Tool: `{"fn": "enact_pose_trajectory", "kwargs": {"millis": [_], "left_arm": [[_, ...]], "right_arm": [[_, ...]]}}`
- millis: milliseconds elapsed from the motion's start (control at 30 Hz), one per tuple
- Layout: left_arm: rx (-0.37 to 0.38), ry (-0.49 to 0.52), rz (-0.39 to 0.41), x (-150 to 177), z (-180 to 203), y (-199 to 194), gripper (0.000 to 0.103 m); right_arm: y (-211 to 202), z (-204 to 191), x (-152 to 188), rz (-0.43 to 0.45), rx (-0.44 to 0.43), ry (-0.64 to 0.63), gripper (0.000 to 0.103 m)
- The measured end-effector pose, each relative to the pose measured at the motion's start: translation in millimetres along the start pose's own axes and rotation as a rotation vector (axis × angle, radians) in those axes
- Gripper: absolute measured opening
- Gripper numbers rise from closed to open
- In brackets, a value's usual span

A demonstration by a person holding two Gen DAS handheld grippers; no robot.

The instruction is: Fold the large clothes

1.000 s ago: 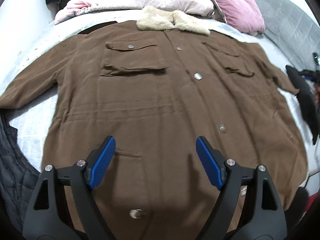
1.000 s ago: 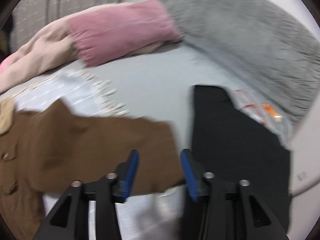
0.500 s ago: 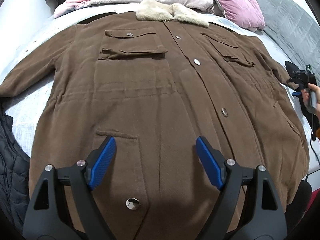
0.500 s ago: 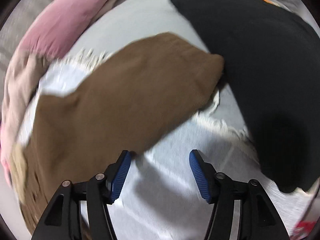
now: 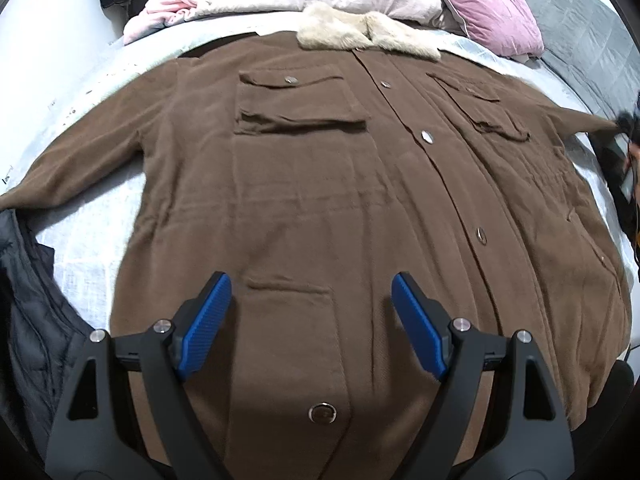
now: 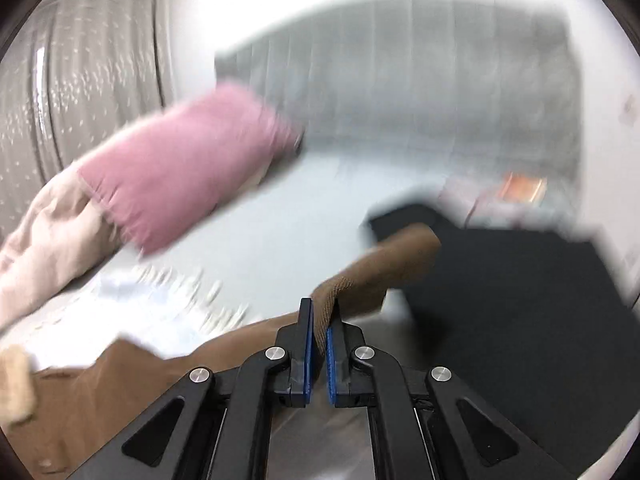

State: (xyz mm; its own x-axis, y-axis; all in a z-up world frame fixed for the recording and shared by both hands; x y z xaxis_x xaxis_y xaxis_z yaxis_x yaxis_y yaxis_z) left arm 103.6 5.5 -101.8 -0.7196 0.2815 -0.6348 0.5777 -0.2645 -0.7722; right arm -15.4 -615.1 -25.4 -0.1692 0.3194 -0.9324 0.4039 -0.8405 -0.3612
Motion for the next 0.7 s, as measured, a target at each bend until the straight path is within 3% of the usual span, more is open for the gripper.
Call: {"fn": "enact_pose_trajectory", "kwargs": {"millis": [33,167,200,333,400,433,467,600,700], "left_arm": [[0.009,-0.007,0.003,-1.4,-0.9,-0.9,0.083],[0.035,-0.016,-0.002,-0.6,-0.2,0.4,0.083],[0.032,-0.011,-0.005,-0.5,-0.1,1.7,0.083],[0.016,0.007,-0.019,-3.6,-3.5,3.3,0.083],[0.005,0.021,-0.004,-12.2,-8.3,-0.4,0.083],[-0.003,0.028,0.005,-16.8,-10.9,-1.9,0.083],[-0.017,0.038,0.017,-24.7,-14.5,-3.6,0.083],[-0.043,0.059,0.049,-61.7,-21.6,-5.8,0.083],[-0.027,0.062,0.129,-111.0,-18.0,-5.4,0.083]], "right_arm": [[4.1,9.0,-0.6,0.025,0.057,-0.055,0.005],[57.8,28.0,70.2,-0.266,0.175,-0.231,0.009],[54.9,30.8,78.1,-0.273,0.176,-0.245,0.01],[20.3,18.3,81.6,-0.175,0.245,-0.417,0.024],[8.6,22.8,67.6,-0.135,0.262,-0.373,0.047],[4.7,27.5,60.6,-0.117,0.261,-0.343,0.065],[-3.7,27.9,49.1,-0.085,0.247,-0.304,0.071],[-34.0,15.8,-0.8,-0.019,0.136,-0.276,0.072],[-57.6,-29.7,-35.2,0.023,0.005,-0.287,0.073]]}}
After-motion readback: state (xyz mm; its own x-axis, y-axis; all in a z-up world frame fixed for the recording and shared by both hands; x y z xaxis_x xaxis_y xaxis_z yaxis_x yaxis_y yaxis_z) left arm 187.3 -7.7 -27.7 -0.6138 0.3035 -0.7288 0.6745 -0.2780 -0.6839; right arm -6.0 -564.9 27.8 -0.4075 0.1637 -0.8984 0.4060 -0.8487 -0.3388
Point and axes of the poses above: each gripper's, at about its wrist camera, not at the fingertips, and y roughly the way its jaws point, z to its right, x to its underside, the point moved 7 cm from there along y, roughly the way its jaws point, and after that the axes turned 8 degrees about z, right-handed, at the moved point
